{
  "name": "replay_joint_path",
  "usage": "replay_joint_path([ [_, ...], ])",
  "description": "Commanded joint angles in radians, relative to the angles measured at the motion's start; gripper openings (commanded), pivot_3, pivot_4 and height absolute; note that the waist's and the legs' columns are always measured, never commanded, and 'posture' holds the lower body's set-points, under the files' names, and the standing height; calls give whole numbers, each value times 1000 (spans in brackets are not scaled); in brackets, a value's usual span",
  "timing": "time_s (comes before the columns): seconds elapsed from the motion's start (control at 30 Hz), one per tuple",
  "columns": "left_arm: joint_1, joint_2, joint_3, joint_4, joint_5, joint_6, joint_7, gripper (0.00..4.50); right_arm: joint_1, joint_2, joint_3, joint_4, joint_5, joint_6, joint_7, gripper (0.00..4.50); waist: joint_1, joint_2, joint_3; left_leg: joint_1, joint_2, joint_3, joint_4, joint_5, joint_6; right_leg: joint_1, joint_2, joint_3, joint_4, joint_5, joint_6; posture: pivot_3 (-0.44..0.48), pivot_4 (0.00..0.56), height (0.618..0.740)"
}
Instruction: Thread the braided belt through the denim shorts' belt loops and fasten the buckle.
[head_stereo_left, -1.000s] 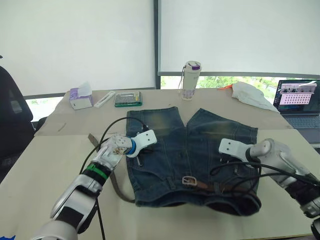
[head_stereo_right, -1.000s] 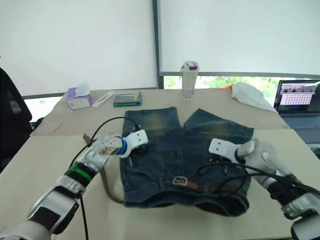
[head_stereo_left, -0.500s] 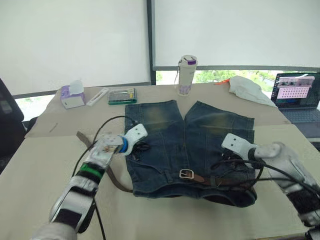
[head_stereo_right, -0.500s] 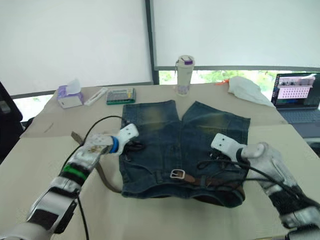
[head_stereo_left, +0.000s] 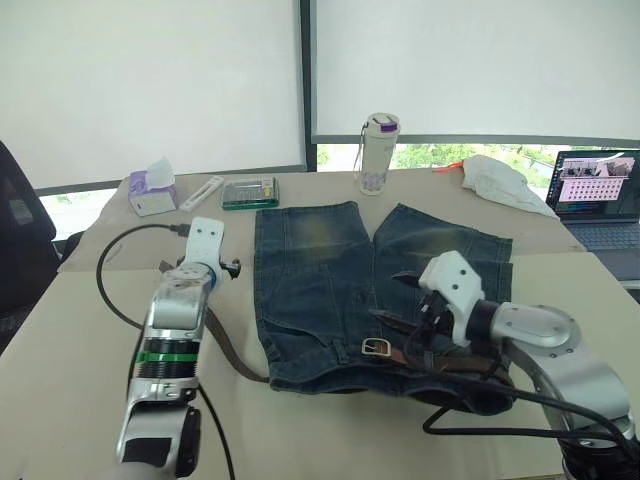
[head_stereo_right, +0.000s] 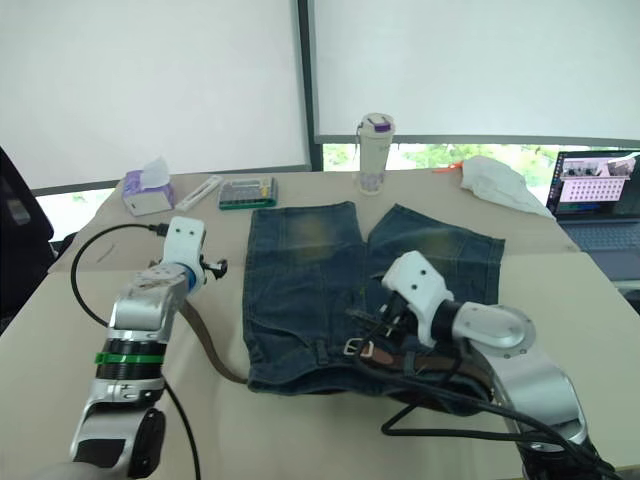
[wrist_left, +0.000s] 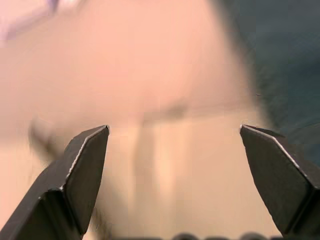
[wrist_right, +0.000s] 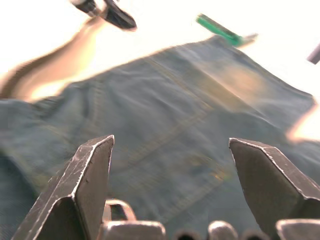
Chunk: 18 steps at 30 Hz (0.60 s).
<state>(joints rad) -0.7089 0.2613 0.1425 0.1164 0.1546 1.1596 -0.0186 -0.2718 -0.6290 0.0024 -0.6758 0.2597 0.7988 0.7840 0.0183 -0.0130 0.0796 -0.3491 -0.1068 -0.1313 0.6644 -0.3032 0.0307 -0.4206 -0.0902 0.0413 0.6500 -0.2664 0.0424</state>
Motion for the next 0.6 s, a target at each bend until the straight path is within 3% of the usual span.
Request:
replay_joint_path([
  [0.03, -76, -20, 38, 8, 63, 89, 135, 4442, -21, -37, -48, -29, 37, -92, 33, 4056, 1, 0, 0, 0, 0, 0, 0, 0, 0, 0, 0, 0, 0, 0, 0, 0, 150, 740],
  [0.23, -121, -42, 135, 130, 68, 74, 268, 4442, -37, -66, -80, -37, 91, -226, 83, 4056, -6, 0, 0, 1, 1, 1, -2, 0, -1, 0, 0, 0, 0, 0, 0, 0, 150, 740],
  [0.43, -151, -12, 219, 374, 31, -118, 374, 4442, -18, -63, -74, -29, 117, -256, 65, 4056, -2, -1, 1, 2, 0, 1, -2, 1, -1, 0, -1, 0, -1, 0, 0, 0, 150, 740],
  [0.6, -145, 33, 172, 506, 13, -291, 325, 2929, 15, -69, -63, -21, 106, -269, 50, 4056, -1, -1, 1, 2, 0, 1, -2, 1, -1, 0, -2, 0, 0, 0, 0, 0, 150, 740],
])
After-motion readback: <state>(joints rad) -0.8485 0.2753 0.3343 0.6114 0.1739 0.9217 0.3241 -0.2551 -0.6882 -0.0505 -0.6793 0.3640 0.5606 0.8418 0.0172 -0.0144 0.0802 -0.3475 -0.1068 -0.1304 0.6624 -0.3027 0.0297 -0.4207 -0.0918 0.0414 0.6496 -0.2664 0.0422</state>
